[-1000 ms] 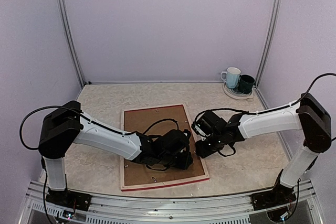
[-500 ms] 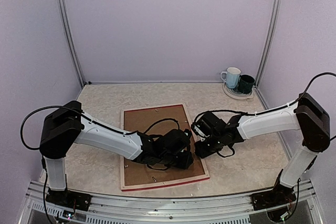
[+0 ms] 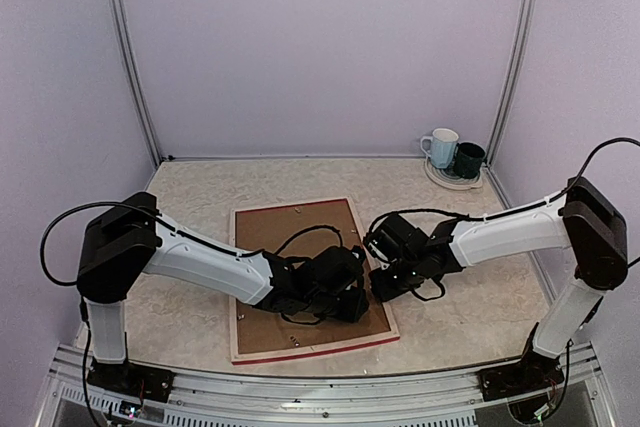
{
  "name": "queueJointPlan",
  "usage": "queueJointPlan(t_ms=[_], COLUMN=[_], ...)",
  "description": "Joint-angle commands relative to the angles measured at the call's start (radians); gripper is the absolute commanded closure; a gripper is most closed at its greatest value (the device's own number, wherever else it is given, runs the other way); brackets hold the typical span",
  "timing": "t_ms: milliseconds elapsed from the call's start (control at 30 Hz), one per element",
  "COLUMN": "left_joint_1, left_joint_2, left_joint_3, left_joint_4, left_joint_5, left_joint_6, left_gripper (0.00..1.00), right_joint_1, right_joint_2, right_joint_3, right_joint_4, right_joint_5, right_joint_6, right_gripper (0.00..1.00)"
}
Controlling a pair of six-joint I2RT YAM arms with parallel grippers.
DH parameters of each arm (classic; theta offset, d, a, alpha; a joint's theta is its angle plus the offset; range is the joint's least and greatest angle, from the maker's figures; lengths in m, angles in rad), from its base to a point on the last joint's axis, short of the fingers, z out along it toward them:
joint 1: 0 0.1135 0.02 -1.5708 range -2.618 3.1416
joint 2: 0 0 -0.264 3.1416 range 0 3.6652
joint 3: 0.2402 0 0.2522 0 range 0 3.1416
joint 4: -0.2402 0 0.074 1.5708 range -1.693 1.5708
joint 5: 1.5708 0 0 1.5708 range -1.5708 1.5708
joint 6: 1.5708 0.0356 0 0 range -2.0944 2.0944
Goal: Put the photo into the frame
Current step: Press the fastener onto the backboard.
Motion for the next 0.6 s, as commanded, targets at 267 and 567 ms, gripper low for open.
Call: queueJointPlan(t_ms=[267, 567], left_joint_1=[-0.007, -0.007], left_joint_2=[0.028, 0.018], left_joint_3=[-0.022, -0.039], left_joint_4=[-0.034, -0.022], left_joint_5=[-0.001, 0.002], left_joint_6=[-0.001, -0.004], left_gripper=[0.67, 0.67], right_joint_1=[-0.001, -0.001], right_joint_2=[-0.054, 0.022], right_joint_3=[0.108, 0.097], right_joint_4=[-0.163, -0.140], right_joint_5=[0.048, -0.007], right_joint_6=[-0.045, -0.060], right_gripper=[0.63, 0.60])
